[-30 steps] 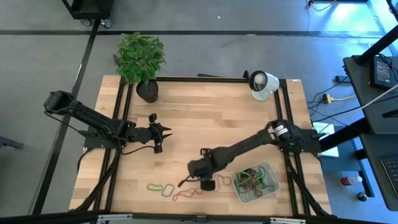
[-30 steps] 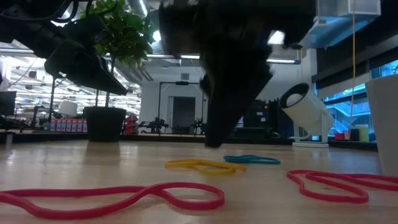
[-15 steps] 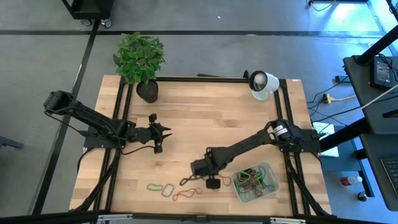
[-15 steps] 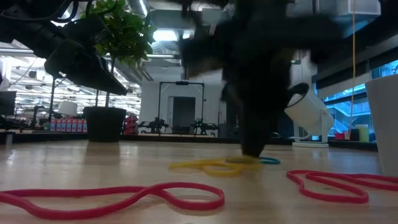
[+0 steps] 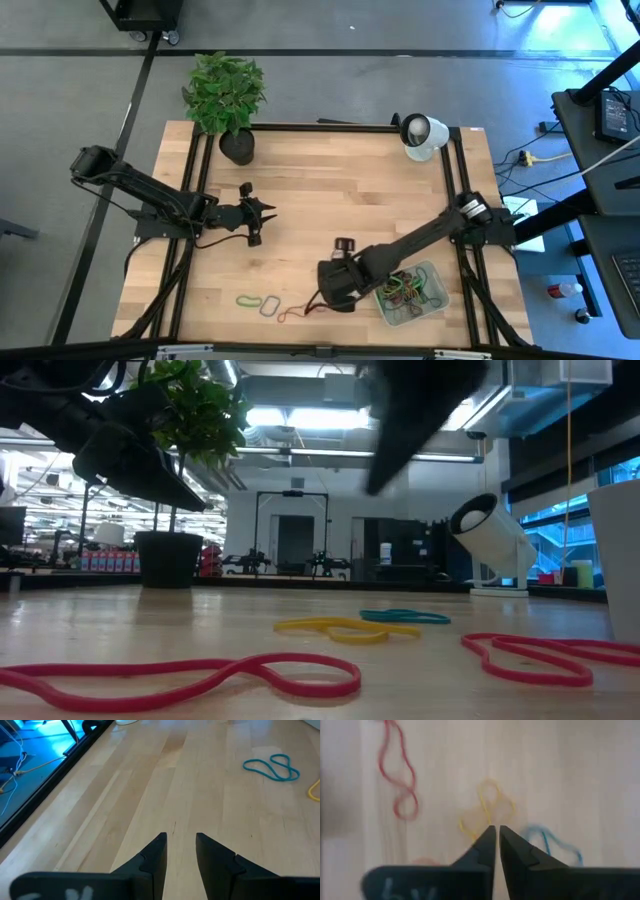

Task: Pick and place rubber bands into bin
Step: Put the yellow rubber band into the white bin

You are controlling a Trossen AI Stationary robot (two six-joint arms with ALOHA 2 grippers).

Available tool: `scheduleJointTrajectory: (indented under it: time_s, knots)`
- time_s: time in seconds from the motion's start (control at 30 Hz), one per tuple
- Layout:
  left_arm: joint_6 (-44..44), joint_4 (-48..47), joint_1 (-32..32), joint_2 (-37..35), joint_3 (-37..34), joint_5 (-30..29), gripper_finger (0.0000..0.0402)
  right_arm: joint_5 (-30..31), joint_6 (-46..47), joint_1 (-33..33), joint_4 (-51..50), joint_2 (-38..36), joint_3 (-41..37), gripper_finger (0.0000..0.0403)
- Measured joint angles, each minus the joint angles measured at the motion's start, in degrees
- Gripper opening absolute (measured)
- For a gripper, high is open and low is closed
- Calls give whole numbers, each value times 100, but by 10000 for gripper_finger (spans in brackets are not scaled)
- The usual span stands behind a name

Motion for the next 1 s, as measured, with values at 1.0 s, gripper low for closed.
scheduleJointTrajectory:
  time_s: [1.0]
  knots:
    - [-3, 38, 2, -1, 0, 17, 97, -996, 113, 50, -646, 26, -328, 4]
